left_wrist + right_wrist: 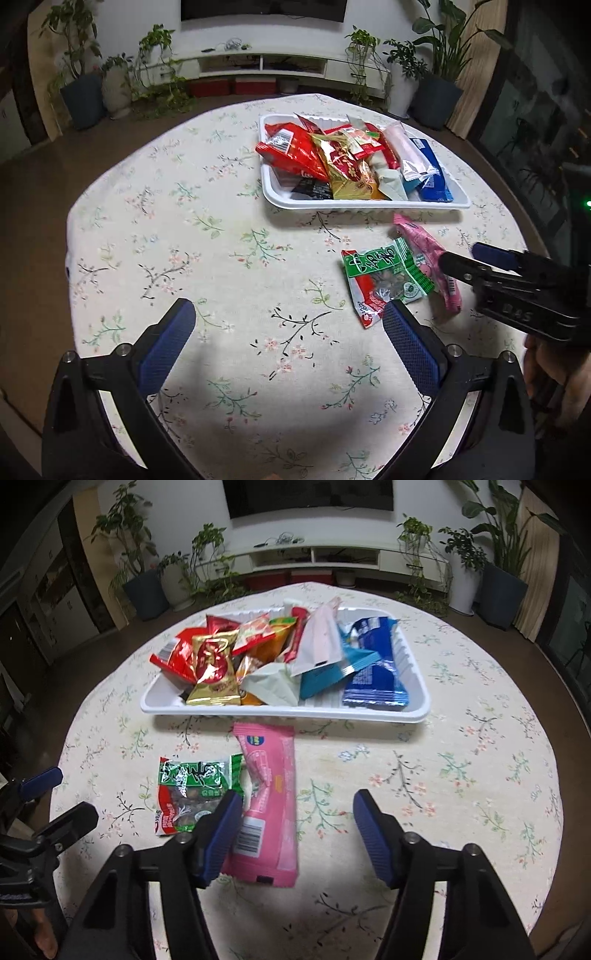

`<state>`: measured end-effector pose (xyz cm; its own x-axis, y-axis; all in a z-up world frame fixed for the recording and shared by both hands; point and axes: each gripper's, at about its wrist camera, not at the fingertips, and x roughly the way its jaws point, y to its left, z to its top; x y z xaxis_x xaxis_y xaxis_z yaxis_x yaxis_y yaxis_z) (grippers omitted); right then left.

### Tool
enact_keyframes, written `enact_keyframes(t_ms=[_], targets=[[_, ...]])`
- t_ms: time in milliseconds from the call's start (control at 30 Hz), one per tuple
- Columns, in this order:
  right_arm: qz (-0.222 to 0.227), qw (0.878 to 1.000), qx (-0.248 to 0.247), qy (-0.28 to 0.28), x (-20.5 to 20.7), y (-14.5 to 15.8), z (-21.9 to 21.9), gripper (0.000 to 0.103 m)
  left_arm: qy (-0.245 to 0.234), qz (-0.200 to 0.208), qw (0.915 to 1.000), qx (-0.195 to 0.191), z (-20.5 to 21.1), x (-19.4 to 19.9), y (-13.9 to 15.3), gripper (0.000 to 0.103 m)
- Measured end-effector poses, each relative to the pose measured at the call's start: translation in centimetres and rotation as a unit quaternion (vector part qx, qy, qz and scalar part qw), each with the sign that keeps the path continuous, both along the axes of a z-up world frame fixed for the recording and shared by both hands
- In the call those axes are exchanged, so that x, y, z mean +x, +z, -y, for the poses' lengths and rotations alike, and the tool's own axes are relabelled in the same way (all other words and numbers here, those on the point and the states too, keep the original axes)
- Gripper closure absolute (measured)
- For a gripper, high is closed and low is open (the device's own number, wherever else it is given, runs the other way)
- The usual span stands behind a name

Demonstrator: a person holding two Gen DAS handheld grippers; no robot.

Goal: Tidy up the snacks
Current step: 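Grasp the pink wafer bar with the right tool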

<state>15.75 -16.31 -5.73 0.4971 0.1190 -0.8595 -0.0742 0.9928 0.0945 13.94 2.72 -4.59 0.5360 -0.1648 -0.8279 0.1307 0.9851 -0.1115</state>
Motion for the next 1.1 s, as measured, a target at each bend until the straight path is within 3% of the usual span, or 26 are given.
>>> enact_keyframes(t_ms=[300, 467, 533, 633, 833, 1100], targets=[[-0.037, 0.998, -0.034, 0.025, 2.6, -2.1, -1.3, 0.048, -0.064, -0.005, 0.9977, -0.022, 0.6, 1.0, -0.3, 0.001], [-0.031, 0.998, -0.043, 0.037, 2.7, -2.5, -1.4, 0.052, -0.109, -0.007, 0.994, 0.001, 1.8, 2.1, -0.9, 0.001], [-0.03, 0.998, -0.046, 0.039, 2.5, -2.4, -1.0, 0.064, -0.126, -0.01, 0.992, -0.005, 2.1, 2.6, -1.2, 0.001], [-0.033, 0.998, -0.042, 0.038, 1.8, -2.1, 0.1, 0.069, -0.15, -0.016, 0.9885, 0.014, 3.0, 3.5, -2.0, 0.002], [-0.035, 0.998, -0.033, 0.028, 0.1, -2.2, 2.5, 0.07, -0.238, -0.025, 0.9689, 0.064, 6.2, 4.8, -3.0, 0.002], [-0.04, 0.998, -0.022, 0.037, -1.0, -2.0, 3.3, 0.066, -0.334, -0.042, 0.9312, 0.139, 10.6, 7.2, -3.9, 0.005]])
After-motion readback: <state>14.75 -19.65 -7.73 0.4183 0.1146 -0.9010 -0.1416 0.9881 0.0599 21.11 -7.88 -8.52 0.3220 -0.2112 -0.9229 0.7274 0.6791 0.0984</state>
